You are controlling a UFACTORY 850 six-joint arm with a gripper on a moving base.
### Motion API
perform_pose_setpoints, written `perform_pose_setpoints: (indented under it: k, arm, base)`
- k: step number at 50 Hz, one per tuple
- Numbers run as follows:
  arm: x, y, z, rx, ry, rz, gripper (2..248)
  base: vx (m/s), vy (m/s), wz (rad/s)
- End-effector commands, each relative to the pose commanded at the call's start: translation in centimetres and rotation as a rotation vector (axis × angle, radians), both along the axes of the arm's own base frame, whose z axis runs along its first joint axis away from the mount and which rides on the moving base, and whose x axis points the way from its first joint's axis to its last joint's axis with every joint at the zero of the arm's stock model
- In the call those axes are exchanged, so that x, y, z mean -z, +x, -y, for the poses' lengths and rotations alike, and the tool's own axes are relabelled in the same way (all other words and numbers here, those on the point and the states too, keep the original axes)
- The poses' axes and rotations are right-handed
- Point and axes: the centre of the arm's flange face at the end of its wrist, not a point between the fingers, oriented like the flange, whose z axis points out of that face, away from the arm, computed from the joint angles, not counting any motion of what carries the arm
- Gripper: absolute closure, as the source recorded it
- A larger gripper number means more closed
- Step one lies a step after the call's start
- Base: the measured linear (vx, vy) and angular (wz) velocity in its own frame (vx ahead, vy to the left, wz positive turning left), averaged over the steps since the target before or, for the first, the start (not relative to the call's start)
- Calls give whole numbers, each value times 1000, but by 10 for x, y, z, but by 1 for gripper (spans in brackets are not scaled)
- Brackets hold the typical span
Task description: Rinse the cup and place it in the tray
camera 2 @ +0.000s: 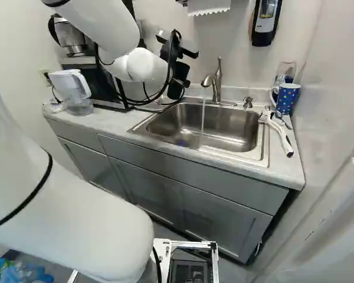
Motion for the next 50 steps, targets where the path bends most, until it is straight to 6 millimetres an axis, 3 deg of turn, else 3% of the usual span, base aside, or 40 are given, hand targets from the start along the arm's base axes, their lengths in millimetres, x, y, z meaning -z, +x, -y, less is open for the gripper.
perform_pose_setpoints:
  k: [50]
  arm:
    - [0,0,0,161,494,80,125]
  base:
    - [0,0,0]
